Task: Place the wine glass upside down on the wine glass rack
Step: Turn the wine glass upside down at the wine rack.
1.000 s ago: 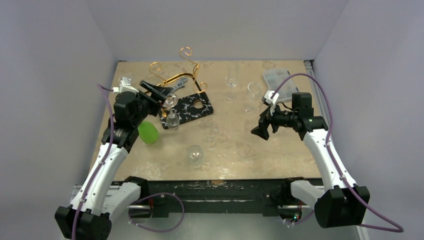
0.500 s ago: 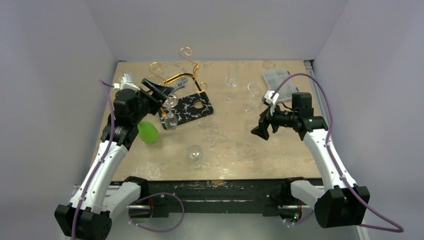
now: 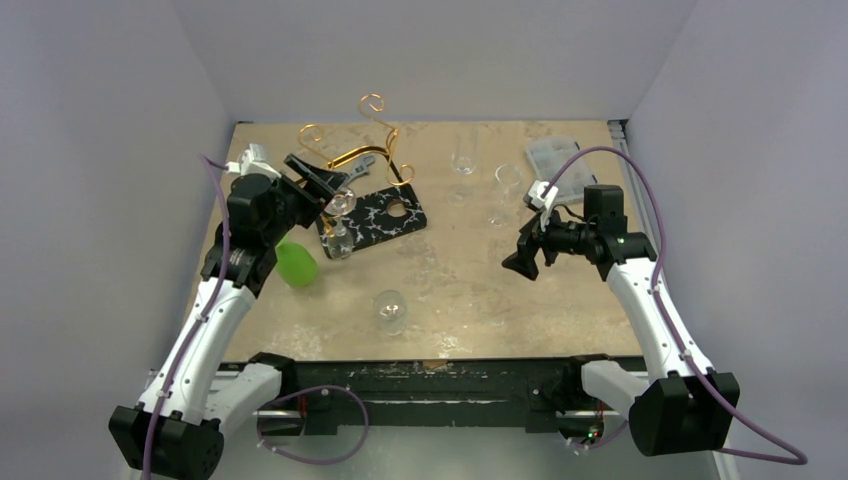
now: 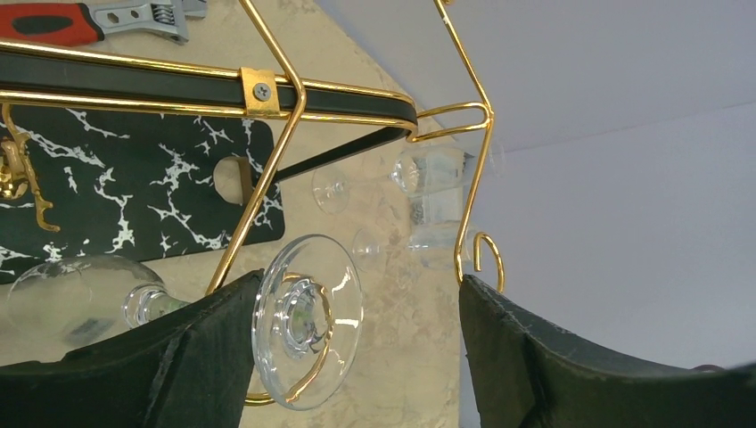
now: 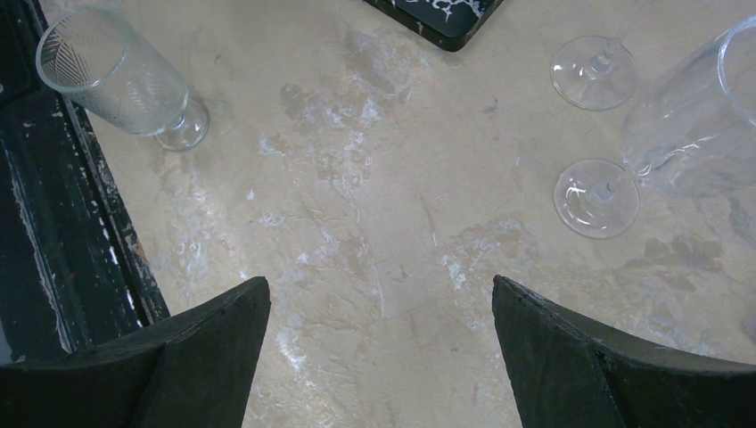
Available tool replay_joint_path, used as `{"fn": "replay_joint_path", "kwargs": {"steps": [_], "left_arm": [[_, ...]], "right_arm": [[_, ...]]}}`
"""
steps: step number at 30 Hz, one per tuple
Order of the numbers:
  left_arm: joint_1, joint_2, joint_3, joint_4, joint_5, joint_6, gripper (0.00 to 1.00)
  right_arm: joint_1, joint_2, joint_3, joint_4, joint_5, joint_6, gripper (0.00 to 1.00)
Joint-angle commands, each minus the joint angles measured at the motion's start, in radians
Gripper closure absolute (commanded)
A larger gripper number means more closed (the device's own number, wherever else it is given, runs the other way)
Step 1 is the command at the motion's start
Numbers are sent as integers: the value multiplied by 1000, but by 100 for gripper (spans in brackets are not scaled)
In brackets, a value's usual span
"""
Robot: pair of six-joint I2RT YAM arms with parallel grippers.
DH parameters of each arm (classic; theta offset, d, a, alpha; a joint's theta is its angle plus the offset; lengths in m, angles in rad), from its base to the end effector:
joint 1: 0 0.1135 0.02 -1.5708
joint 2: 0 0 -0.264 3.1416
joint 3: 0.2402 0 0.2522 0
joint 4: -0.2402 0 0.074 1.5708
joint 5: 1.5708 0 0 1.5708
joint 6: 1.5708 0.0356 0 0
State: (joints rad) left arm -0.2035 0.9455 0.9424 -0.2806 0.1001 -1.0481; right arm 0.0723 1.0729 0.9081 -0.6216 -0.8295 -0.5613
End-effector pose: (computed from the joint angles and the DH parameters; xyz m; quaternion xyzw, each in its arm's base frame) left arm 0.2105 -0.0471 0.3562 -0.3001 0.7411 -0.3835 0.4623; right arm 0.2122 0.0417 0.2951 -0.4098 0.7557 0.2766 0.4296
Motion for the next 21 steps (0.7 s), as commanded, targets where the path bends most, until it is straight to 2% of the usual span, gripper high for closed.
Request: {"fn": "replay_joint_path", "kwargs": {"steps": [1,21], "left_arm": [[-4,-2,70,12,-13,51,24],[-4,48,110,-29,-63,126,24]], "right_arm": [[-3,-17,5,-3,-13,-14,9],[-3,-19,6,-6,-16,-17,9]]}}
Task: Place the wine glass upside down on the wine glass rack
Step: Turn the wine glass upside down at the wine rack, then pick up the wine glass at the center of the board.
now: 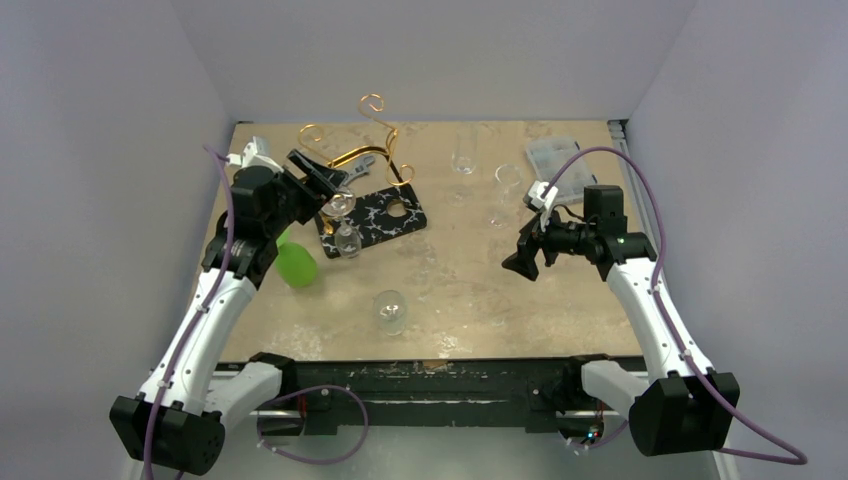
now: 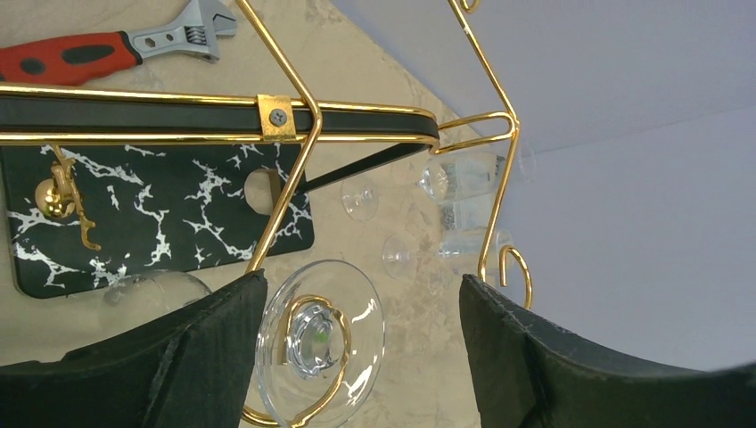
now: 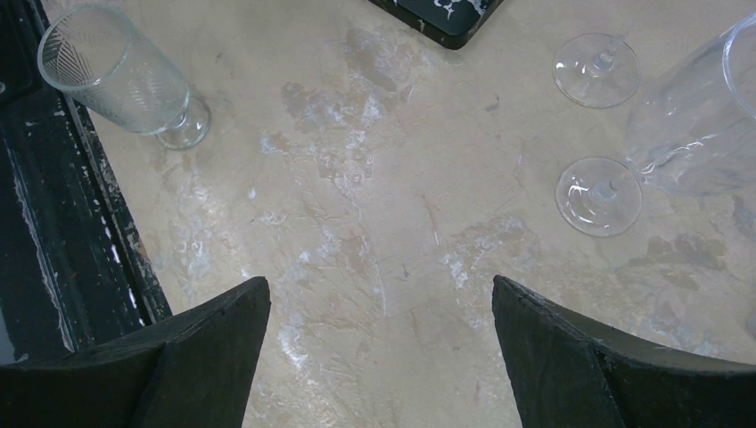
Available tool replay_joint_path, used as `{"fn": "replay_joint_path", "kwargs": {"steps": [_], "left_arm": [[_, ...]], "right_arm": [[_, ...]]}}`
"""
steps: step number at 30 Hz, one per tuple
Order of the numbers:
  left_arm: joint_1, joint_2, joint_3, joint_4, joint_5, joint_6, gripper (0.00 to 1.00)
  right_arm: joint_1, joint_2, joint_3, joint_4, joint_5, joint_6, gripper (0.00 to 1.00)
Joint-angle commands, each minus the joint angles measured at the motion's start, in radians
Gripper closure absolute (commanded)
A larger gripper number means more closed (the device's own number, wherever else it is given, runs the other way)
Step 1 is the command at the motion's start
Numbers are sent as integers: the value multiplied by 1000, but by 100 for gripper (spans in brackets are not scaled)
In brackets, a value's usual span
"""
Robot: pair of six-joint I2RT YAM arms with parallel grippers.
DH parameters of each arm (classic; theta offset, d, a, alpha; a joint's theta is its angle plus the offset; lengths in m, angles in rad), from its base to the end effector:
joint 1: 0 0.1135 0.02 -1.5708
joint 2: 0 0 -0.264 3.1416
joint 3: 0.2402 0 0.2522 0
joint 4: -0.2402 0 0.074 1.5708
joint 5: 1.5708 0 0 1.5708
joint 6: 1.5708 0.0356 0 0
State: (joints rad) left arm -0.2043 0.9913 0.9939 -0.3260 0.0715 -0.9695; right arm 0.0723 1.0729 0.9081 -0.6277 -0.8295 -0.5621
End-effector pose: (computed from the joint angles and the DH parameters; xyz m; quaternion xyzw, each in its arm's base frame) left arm 0.2189 -0.0480 0.3602 -0.2835 0.7603 -0.3474 0.4699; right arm 0.2118 0.0417 0.2946 -0.4094 0.7569 0.2775 0.4273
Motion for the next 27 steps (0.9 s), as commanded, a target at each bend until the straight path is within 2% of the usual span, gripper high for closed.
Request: {"fn": "replay_joint_path", "kwargs": {"steps": [1,27], "left_arm": [[-3,3,63,13,-38,54,24],[-3,-14,152,-72,-162,200,23]], "right_arm": [[-2,-20,6,0,-16,-16,9],[-3,-19,3,-2,-18,-21,9]]}}
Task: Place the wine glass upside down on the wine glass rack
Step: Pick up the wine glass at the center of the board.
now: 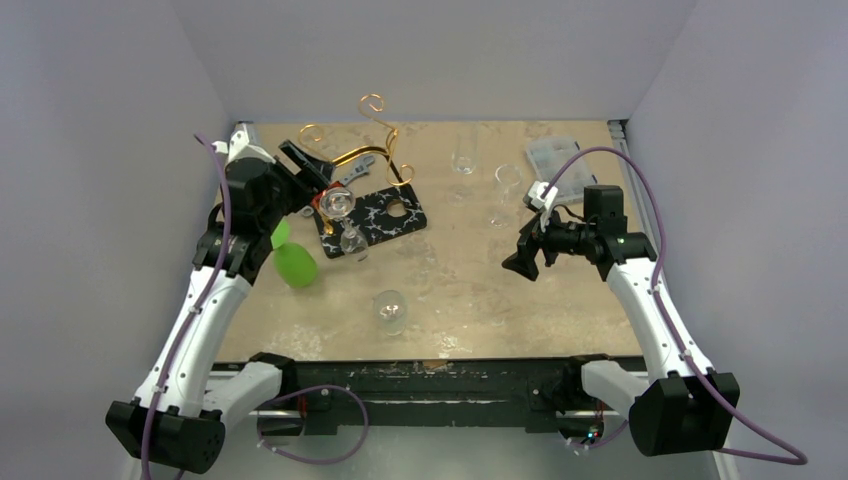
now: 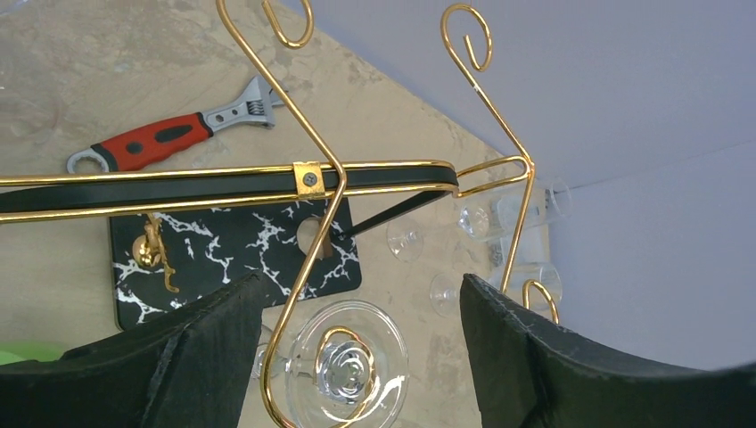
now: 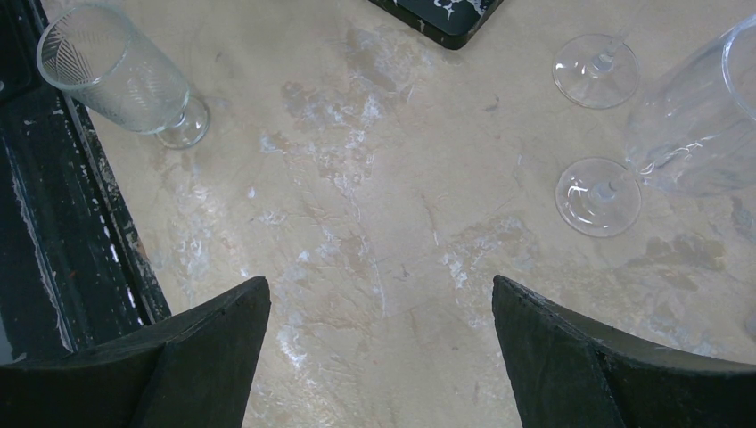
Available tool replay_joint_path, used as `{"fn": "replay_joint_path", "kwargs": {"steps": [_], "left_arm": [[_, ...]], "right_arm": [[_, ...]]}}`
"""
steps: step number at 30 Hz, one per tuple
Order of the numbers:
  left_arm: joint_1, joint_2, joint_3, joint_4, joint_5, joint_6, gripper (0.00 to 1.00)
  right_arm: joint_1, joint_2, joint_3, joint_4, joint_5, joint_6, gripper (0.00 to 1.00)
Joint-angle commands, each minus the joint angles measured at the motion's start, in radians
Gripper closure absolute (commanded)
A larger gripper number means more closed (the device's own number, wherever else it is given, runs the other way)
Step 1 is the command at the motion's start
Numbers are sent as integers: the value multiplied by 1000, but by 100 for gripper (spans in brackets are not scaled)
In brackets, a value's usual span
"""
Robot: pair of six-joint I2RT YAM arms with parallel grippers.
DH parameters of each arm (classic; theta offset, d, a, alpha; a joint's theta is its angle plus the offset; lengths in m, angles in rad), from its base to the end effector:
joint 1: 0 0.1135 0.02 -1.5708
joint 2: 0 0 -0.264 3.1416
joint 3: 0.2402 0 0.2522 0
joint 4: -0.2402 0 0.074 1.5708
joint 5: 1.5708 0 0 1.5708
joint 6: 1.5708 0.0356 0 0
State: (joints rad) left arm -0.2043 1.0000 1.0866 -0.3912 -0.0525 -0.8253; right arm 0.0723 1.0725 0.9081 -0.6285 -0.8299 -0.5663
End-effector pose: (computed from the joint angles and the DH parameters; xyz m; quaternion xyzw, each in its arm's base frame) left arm 0.2165 -0.0430 0.3838 -0.2610 0.7626 -0.2728 0.5252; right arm 0.2116 0.0417 0.2947 -0.4110 0.7560 0.2769 0.4277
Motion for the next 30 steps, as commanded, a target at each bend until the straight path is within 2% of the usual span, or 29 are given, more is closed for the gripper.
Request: {"fn": "replay_joint_path", "kwargs": {"steps": [1,20,30], "left_arm": [[-2,-24,64,-10,-43,62,22],[-1,-67,91,-50,-95,142,19],[0,-146,99,-87,-121,246,7]], "right_arm": [[-2,-19,3,-2,-18,-17,9],[-2,-17,4,-9,-17,-21,9],[-3,-14,3,-10,-19,-26,8]]}}
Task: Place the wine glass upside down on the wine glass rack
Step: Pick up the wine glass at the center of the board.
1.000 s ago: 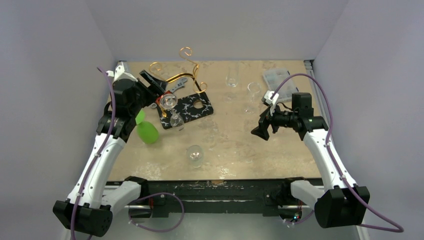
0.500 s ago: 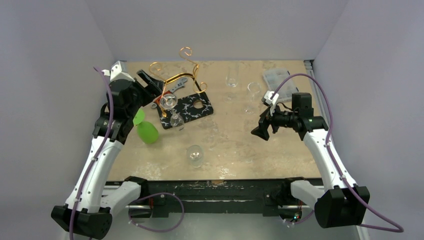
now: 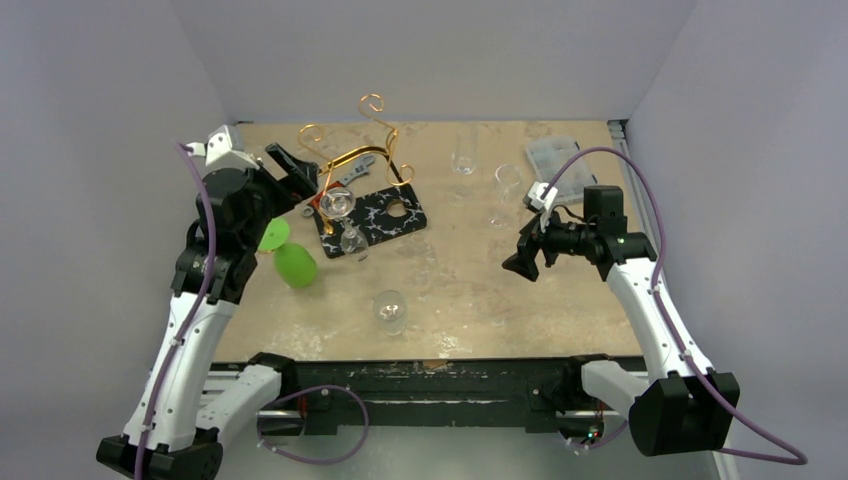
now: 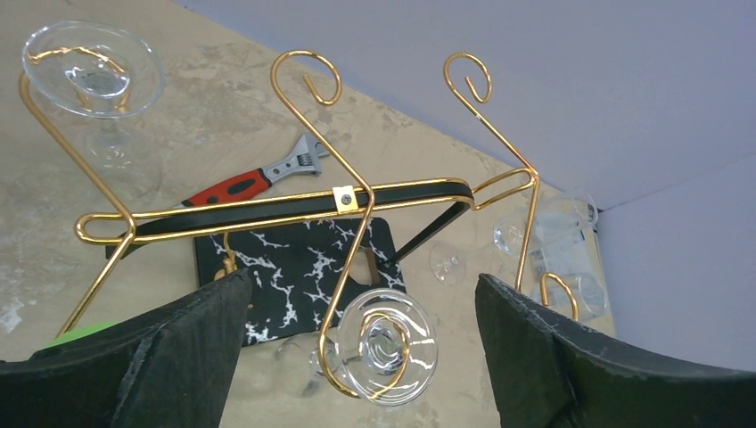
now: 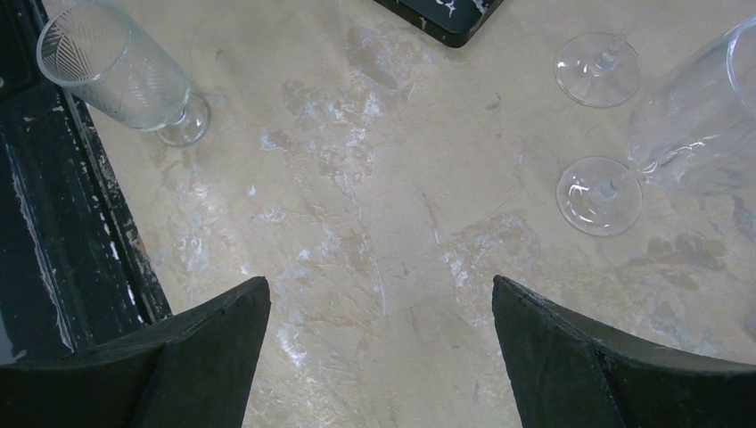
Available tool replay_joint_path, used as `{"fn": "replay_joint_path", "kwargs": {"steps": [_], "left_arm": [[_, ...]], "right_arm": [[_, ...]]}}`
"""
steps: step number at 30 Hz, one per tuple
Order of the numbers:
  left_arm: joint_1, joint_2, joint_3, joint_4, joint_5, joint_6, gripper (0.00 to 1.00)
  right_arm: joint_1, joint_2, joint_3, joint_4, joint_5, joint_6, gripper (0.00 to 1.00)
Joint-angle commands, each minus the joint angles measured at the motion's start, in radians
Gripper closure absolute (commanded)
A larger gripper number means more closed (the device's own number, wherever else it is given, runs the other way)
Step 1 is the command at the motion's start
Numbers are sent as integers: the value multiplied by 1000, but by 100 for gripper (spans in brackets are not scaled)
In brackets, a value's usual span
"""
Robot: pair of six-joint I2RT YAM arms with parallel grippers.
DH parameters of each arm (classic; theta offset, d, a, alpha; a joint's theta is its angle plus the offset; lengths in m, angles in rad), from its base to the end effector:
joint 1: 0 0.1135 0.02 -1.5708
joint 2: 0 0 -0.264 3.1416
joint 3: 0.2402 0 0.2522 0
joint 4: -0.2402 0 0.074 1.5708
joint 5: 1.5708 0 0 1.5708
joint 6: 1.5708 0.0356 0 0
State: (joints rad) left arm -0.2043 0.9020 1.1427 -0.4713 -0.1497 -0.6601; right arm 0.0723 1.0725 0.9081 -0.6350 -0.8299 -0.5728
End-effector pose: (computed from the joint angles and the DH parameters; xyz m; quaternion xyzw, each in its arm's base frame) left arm 0.1834 -0.0326 0.4123 -0.2218 0.7509 -0.2062 0.5869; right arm 0.2112 0.0416 0.2942 -0.4126 0.7561 0.2766 0.4261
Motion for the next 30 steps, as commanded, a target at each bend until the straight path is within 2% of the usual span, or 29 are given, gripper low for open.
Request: {"fn": "replay_joint_path", "kwargs": {"steps": [1,11,17,20,26,30], "left_arm": [[0,-59,42,-11,-19,94,6],[-1,-160,-1,-42,62,163,0],[0,-230,-36,-47,144,184,0],[0,-254,-44,-57,216,186,0],[-1,-265,-46,-70,500,208,0],[-1,-271,-41,-107,605,213,1]], "right_arm": [[-2,-13,3,-3,-22,-19,8],[-2,-9,4,-15,-34,-42,9],[-2,-12,5,-33,-47,-70,8],[-2,-14,5,-51,-61,-93,9],[-2,-17,6,-75,-82,-127,8],[-2,-21,8,-90,-87,-137,8]]}}
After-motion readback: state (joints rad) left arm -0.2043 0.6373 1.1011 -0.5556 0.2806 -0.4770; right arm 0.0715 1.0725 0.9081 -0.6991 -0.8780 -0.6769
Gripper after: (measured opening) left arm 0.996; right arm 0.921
